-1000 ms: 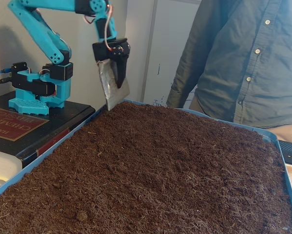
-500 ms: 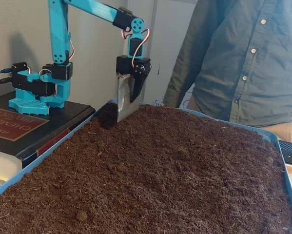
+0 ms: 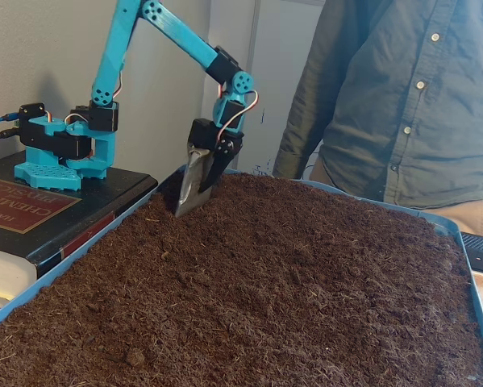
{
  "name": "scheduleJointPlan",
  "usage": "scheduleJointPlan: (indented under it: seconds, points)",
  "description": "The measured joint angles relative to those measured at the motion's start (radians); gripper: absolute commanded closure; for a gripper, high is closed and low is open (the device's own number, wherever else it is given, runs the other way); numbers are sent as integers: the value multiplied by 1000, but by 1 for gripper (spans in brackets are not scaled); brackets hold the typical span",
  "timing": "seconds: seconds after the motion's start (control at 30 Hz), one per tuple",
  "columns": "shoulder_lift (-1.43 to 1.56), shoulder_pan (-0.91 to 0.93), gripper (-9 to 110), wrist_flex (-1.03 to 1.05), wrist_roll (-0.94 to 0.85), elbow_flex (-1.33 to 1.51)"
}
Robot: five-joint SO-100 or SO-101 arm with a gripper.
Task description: Build a berm.
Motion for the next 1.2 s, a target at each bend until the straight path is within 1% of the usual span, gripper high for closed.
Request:
scheduleJointPlan:
  seconds: [0.2,0.37,0.6,0.83,1.2]
  points:
    - [-26,-3,101,-12,2,-11]
    - [-34,20,101,-121,-9,2]
    - [-71,74,101,-193,-110,-20]
    - [-92,112,101,-199,-152,-67]
    - [-72,172,101,-209,-160,-133]
